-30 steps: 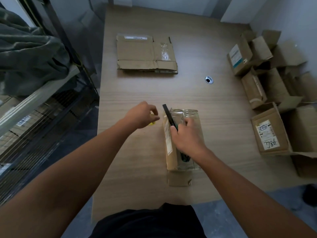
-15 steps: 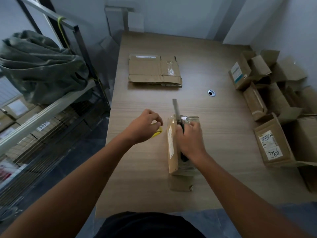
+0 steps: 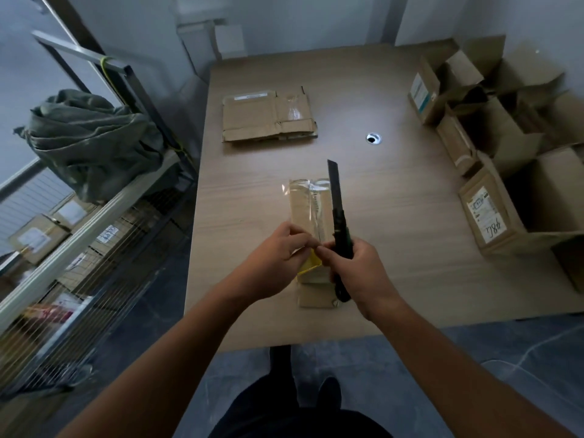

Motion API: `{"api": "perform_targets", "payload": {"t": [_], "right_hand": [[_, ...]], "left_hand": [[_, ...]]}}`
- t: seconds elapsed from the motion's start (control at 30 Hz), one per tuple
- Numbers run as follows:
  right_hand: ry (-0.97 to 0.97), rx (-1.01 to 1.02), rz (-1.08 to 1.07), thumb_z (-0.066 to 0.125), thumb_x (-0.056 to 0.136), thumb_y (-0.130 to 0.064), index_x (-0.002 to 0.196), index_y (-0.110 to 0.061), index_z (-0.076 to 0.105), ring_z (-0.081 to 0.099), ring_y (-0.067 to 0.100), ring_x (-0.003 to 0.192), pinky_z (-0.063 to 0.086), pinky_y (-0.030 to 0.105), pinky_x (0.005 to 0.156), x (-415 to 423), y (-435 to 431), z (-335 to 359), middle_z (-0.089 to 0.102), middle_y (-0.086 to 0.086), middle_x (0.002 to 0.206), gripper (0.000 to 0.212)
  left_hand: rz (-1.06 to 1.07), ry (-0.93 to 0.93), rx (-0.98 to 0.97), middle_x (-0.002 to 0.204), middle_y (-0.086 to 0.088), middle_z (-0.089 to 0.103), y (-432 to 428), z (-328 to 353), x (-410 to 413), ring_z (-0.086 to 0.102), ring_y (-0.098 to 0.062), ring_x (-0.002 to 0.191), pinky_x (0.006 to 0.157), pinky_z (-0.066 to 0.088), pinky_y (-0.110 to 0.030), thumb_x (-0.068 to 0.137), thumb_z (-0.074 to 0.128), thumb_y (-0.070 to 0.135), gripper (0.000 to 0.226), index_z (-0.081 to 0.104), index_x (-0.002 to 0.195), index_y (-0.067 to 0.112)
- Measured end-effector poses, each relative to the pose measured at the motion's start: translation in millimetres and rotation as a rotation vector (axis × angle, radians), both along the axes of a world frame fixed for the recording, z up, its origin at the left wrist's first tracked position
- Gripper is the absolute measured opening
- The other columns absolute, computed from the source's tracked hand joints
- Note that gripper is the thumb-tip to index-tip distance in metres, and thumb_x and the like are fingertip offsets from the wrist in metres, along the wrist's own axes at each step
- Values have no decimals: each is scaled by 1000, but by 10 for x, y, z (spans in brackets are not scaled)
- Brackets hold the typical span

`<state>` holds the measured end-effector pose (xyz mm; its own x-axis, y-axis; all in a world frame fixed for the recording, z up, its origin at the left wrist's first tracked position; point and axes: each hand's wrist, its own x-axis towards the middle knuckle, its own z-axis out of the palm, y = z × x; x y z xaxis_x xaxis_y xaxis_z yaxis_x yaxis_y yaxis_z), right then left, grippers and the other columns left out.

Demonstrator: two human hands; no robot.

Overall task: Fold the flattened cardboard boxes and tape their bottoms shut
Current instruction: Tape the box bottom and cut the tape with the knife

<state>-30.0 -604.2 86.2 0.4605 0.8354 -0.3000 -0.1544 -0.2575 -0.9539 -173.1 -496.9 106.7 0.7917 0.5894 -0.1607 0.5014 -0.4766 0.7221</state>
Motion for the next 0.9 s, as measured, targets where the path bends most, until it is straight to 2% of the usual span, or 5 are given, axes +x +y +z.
{"api": "perform_targets", "payload": {"t": [0.2, 0.43, 0.53, 0.67, 0.9], "right_hand": [[7, 16, -38, 72, 93, -13, 82, -13, 67, 54, 7, 54, 46, 22, 53, 36, -238, -16, 61, -5, 62, 12], [171, -11, -83, 71, 92, -10, 84, -9, 64, 51, 15, 55, 48, 29, 55, 204, -211, 56, 59, 1, 61, 11], [158, -18, -194, 71, 94, -12, 87, -8, 63, 51, 14, 54, 49, 29, 56, 251, -186, 35, 57, -1, 60, 11], [9, -63, -255, 68, 95, -13, 89, -6, 62, 50, 15, 54, 49, 30, 57, 489, -127, -89, 55, 1, 60, 11], [-281, -260, -229, 64, 94, -23, 74, -14, 59, 56, 16, 54, 48, 37, 59, 509, 31, -624, 60, 4, 60, 23]], "left_hand": [[125, -81, -90, 101, 17, 63, -403, -71, -75, 60, -4, 81, 75, 48, -19, 103, 55, 29, 50, 43, 152, 24], [104, -268, -165, 72, -10, 63, -271, 38, -248, 59, -18, 60, 55, 51, -28, 101, 57, 30, 20, 62, 117, 18], [69, -146, 8, 76, -2, 70, 10, 69, -265, 64, -17, 62, 59, 57, -40, 97, 60, 46, 27, 72, 104, 22], [21, 84, 107, 83, 15, 68, 339, -15, -261, 64, -4, 72, 68, 54, -32, 91, 62, 56, 34, 76, 101, 27], [-1, 331, 218, 98, 0, 75, 646, -516, -13, 62, -18, 85, 77, 55, -35, 88, 64, 63, 41, 80, 102, 28]]}}
